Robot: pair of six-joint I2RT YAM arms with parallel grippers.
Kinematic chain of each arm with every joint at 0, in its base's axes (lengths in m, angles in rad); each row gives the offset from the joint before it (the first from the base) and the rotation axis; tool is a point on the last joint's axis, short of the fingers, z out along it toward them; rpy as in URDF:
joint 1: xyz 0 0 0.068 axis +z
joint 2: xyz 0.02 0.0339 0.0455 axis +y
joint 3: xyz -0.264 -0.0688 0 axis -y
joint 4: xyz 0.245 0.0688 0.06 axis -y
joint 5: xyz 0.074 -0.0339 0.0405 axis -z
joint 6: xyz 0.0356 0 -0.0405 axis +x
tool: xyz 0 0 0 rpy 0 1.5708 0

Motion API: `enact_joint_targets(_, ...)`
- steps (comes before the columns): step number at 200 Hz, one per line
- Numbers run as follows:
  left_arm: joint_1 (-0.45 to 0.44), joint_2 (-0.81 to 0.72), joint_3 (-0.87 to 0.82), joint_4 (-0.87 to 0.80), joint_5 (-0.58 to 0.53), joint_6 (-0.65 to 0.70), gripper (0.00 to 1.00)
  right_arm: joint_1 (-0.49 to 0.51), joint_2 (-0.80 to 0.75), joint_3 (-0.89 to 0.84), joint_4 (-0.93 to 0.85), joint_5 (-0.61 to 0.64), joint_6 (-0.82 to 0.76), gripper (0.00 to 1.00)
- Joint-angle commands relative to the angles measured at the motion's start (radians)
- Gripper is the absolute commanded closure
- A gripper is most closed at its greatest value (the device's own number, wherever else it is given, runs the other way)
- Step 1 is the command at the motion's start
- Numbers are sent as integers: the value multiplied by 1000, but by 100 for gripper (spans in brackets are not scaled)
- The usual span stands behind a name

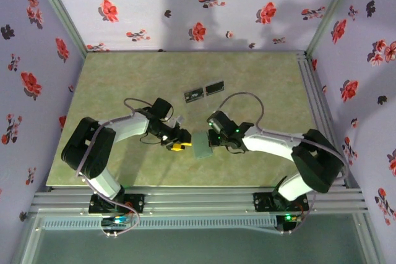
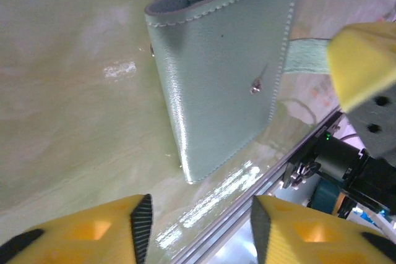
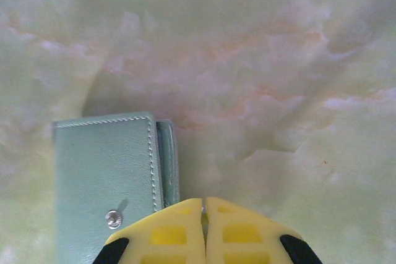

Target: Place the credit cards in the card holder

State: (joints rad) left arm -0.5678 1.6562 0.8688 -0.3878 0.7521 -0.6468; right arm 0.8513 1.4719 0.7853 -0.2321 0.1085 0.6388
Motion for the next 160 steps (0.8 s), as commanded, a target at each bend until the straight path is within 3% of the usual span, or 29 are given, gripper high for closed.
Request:
enact_joint_targets(1,-6,-27,27,-24,-13,8,45,7,-90,-38,65,-12,-3,100)
enact_joint_targets(73,-5,15,18,139,9,-78,41,9,-150,-176,403,-289,-11,100)
enact_joint_targets(160,2,75,24,184,27,-139,40,11,-229,-170,389,-307,-58,100)
